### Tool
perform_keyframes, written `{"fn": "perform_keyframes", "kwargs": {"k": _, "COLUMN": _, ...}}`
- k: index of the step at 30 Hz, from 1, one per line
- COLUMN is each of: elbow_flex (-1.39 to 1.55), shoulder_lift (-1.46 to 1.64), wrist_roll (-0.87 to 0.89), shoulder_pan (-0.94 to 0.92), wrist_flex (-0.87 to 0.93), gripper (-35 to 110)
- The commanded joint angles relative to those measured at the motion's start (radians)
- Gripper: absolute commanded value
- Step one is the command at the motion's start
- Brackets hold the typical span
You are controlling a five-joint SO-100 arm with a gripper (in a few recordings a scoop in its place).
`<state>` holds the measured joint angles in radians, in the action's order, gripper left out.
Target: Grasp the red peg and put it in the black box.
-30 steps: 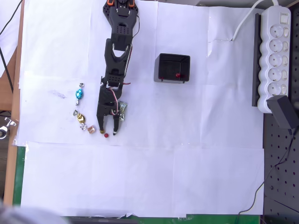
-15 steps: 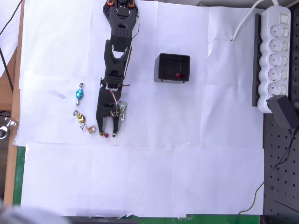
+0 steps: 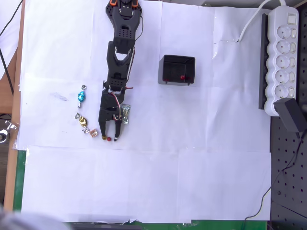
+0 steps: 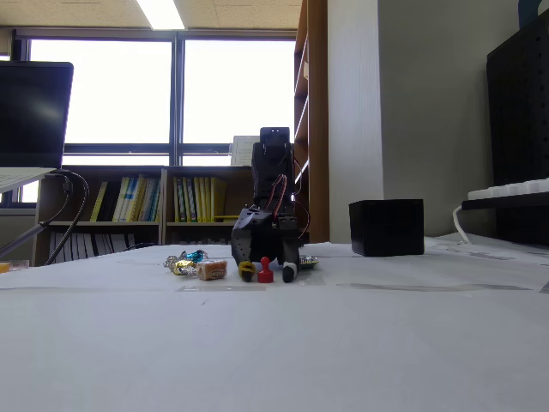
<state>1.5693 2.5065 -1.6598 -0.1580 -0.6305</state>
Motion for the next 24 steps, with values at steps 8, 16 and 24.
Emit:
{"fn": "perform_keyframes", "kwargs": {"k": 8, "elbow_flex": 0.060, "shoulder_lift": 0.006, "wrist_roll": -0.012, "shoulder_pan": -0.017, "wrist_flex": 0.002, "gripper": 0}}
{"fn": "perform_keyframes", "kwargs": {"k": 16, "elbow_flex": 0.060, "shoulder_lift": -0.012, "wrist_roll": -0.009, "shoulder_pan": -0.017, "wrist_flex": 0.002, "gripper": 0}}
{"fn": "perform_keyframes", "kwargs": {"k": 24, "elbow_flex": 0.052, "shoulder_lift": -0.219, "wrist_roll": 0.074, "shoulder_pan": 0.003, "wrist_flex": 0.314, "gripper": 0}}
